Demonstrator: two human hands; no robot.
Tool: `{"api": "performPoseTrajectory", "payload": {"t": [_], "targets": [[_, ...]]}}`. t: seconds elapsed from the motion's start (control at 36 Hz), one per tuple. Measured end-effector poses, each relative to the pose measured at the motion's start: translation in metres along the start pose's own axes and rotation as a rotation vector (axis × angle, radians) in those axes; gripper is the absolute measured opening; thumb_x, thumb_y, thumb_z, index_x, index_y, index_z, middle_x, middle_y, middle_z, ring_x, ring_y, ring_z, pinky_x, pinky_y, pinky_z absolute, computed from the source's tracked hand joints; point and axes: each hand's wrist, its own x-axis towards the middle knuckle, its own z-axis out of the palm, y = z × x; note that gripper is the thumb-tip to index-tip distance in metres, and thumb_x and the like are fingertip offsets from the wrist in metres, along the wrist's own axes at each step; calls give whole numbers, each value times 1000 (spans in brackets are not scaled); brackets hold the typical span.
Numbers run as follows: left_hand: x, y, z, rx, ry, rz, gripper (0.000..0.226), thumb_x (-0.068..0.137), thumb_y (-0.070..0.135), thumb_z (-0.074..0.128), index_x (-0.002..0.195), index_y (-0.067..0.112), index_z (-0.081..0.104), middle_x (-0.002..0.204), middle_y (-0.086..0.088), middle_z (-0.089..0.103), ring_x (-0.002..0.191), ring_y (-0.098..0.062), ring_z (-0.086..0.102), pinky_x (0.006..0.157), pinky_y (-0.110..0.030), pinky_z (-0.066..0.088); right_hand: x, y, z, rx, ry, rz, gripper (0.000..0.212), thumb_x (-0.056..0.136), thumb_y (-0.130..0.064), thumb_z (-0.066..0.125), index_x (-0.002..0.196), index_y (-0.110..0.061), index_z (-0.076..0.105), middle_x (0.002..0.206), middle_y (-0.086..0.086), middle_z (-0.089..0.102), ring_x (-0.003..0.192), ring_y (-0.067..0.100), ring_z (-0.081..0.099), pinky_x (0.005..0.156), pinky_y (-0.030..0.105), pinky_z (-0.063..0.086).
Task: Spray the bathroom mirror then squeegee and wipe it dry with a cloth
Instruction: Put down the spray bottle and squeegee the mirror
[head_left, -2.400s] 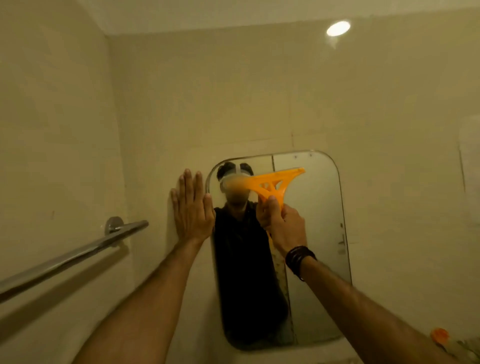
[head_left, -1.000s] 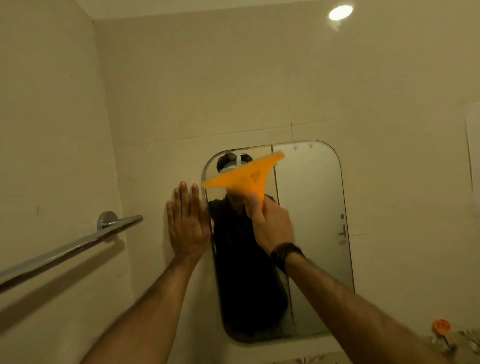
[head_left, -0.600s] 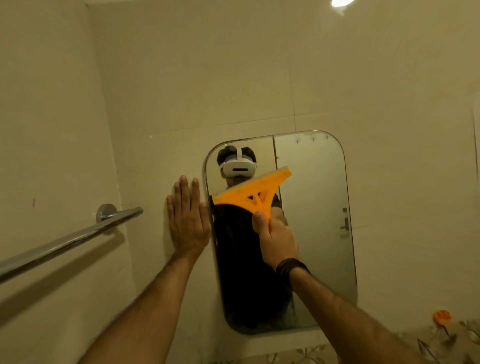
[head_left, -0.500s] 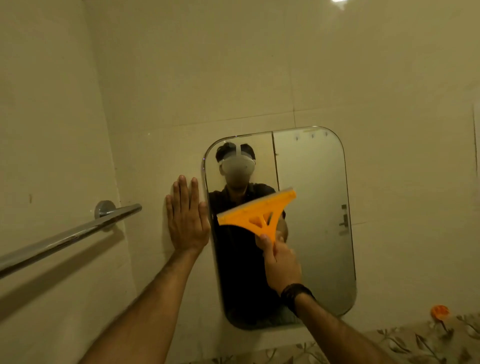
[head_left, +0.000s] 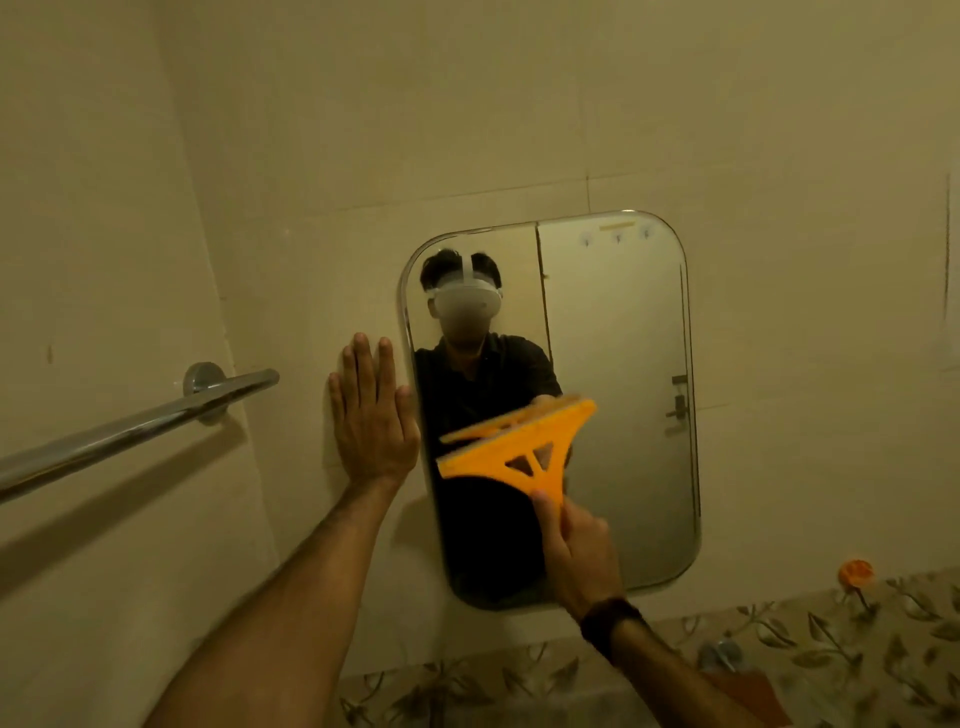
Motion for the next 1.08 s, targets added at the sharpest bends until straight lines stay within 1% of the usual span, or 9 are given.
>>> {"api": "performPoseTrajectory", "payload": {"t": [0.08,0.19,0.36,0.5,0.61,0.67,0.75,0.92,1.08], "targets": [[1,0,0,3,0,-3,61,108,40,16,166,21,9,174,-4,1,161,-22,1,130,-47,6,38,-35,-3,-30,41,-108,45,95,-73,28,77,-40,54,55,-15,52,42,4,45,38,15,29],[-3,1,-1,7,8,5,60,109,39,18,165,20,12,174,-6,5,161,-23,3,130,-47,9,93,-69,-2,-127,48,-140,56,94,-75,20,88,-30,53,70,-14,50,60,2,46,53,20,32],[-19,-3,-2,11,-6,11,60,108,39,15,165,19,11,173,-9,8,161,-24,4,130,-47,7,90,-42,4,-132,-9,-115,57,95,-74,20,100,-29,55,73,-12,54,58,1,51,51,20,34],[-32,-7,1,-5,-15,9,61,108,39,17,165,21,5,173,-9,6,161,-23,1,130,-46,4,36,15,15,-108,-27,-37,68,91,-79,20,90,-23,59,55,-9,50,47,2,47,47,26,37],[-46,-11,6,-5,-2,15,61,108,39,17,164,24,0,173,-8,6,161,-23,2,130,-48,7,-20,54,20,-167,-78,14,43,93,-75,22,74,-54,54,60,-23,57,50,0,52,46,19,28],[-48,-11,7,-4,14,17,61,108,39,17,164,25,0,173,-9,8,161,-23,2,130,-47,8,-43,70,21,-169,-106,60,52,93,-77,21,71,-45,56,58,-18,56,50,0,50,45,18,26],[-50,-11,7,8,23,19,60,108,39,17,164,24,0,173,-10,9,160,-21,-1,130,-46,6,-72,90,20,-183,-114,106,67,87,-84,16,60,-29,43,48,-8,35,43,7,37,45,21,20],[-55,-9,5,36,18,7,62,108,38,21,165,19,7,172,-12,13,160,-22,2,130,-43,2,-96,101,10,-261,-132,110,60,91,-80,17,59,-32,34,49,-10,31,43,8,28,46,27,20],[-55,-8,4,49,18,11,61,108,38,23,165,17,13,171,-13,16,160,-28,12,130,-43,4,-68,68,6,-267,-98,-4,51,95,-75,23,67,-37,44,46,-9,36,41,9,41,43,23,23]]}}
